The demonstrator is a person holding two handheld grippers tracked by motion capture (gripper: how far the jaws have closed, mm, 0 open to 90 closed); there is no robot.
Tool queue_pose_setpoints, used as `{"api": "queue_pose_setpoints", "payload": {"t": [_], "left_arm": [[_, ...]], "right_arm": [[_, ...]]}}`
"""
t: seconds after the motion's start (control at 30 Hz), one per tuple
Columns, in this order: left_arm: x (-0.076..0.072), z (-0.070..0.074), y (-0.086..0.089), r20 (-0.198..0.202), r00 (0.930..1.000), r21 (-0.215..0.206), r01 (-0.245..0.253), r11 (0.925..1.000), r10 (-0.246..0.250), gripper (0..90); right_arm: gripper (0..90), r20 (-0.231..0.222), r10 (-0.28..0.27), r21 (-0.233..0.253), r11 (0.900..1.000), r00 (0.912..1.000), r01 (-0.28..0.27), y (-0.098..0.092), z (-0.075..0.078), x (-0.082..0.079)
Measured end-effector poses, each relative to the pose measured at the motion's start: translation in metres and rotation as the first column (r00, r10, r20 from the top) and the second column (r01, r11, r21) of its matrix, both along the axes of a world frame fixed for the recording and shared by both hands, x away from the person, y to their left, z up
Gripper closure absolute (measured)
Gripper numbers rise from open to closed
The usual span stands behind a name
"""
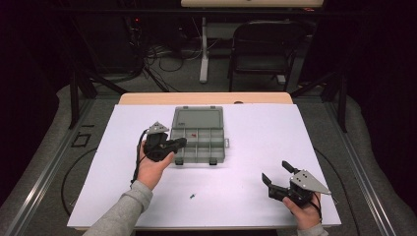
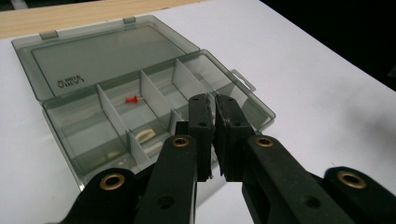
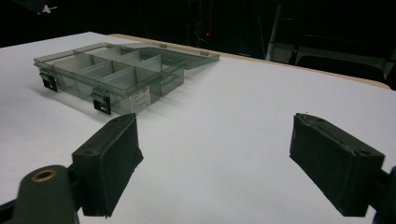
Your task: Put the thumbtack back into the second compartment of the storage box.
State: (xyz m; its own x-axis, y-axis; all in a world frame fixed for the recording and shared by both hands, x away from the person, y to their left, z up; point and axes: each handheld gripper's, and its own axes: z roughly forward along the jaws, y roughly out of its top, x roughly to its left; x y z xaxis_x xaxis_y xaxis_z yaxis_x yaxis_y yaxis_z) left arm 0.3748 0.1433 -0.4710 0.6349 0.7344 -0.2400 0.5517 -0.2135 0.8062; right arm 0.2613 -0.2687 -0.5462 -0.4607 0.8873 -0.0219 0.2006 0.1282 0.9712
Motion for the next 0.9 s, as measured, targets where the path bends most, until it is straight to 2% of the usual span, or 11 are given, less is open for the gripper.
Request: {"api": "queue_pose_setpoints", "payload": {"t": [0.37, 0.67, 0.9], "left_arm": [[0.023, 0.012, 0.000, 0.013, 0.9992, 0.008, -0.039, 0.9992, 0.038, 85.4], [0.045, 0.006, -0.014, 0.002, 0.9972, 0.033, -0.074, 0.9967, 0.074, 85.4], [0.054, -0.003, -0.024, -0.010, 0.9961, 0.064, -0.087, 0.9942, 0.087, 85.4]], "right_arm": [[15.4, 0.000, 0.000, -0.001, 1.000, 1.0000, 0.000, 0.000, 0.000, 0.000], [15.4, -0.001, 0.000, -0.002, 1.000, 1.0000, 0.000, 0.000, 0.000, 0.000], [15.4, -0.002, 0.000, -0.002, 1.000, 1.0000, 0.000, -0.001, 0.000, 0.001]]}}
